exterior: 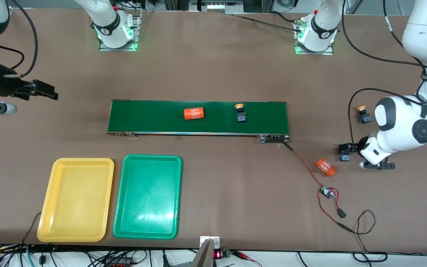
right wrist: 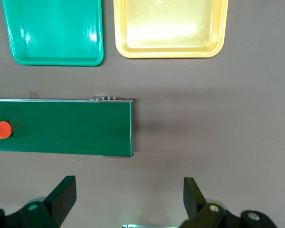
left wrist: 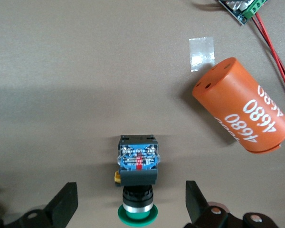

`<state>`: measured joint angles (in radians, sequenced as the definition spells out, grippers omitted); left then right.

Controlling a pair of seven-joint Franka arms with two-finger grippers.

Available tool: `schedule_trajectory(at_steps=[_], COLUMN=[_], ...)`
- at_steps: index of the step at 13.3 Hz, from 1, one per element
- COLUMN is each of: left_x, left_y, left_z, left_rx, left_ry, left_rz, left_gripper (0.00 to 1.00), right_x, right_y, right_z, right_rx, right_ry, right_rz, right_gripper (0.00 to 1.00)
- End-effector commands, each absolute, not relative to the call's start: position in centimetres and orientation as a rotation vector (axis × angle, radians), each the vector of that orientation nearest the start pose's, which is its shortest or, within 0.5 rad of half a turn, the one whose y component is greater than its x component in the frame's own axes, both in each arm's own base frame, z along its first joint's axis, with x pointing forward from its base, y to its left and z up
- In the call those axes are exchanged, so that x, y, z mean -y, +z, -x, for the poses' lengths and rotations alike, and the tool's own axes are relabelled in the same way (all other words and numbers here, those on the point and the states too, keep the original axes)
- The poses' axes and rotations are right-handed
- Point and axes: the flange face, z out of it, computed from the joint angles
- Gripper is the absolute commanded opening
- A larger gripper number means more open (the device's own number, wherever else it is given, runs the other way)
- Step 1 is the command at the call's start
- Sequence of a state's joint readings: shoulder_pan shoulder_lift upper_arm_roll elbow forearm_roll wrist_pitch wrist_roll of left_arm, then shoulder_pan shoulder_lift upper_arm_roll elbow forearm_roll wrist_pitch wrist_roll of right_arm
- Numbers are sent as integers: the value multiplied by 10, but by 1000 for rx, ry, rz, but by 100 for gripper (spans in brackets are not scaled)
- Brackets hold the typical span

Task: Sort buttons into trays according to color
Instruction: 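Place the green button on the belt while the right gripper approaches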

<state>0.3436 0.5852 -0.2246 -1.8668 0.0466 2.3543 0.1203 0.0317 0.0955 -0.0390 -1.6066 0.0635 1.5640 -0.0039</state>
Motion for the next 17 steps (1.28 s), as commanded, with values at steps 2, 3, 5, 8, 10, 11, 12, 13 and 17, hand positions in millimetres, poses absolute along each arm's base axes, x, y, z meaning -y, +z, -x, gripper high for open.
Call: schedule_trajectory(at_steps=[2,3,5,8,10,11,12,13,17], left_x=[-80,-79,-76,-63,-66,-66,-64,-54,15], left_y=[191,186,185,187,197,210,226,246,327], left_z=[-632,-632,-633,-634,-633,-631,-624,-616,-597], left_rx=[-124,-140,-144,-157,-178,-186,-193,-212,-304], left_ry=[133,140,128,130,124,117,158,219,343], left_rz=[3206,3199,3199,3196,3183,3175,3164,3151,3093], left_gripper=[100,99,74,13,0,0,0,0,0], right_x=[-5,-6,-8,-20,-29,-34,-39,-39,-33], right_y=[550,548,549,541,523,514,505,498,470], right_z=[-580,-580,-581,-582,-572,-567,-562,-553,-492], right_rx=[1,-11,-7,19,17,30,42,40,18], right_ry=[198,211,195,168,120,104,100,91,16], right_rz=[3061,3061,3063,3061,3036,3037,3037,3038,3046], right_gripper=[100,100,100,100,100,100,100,100,100])
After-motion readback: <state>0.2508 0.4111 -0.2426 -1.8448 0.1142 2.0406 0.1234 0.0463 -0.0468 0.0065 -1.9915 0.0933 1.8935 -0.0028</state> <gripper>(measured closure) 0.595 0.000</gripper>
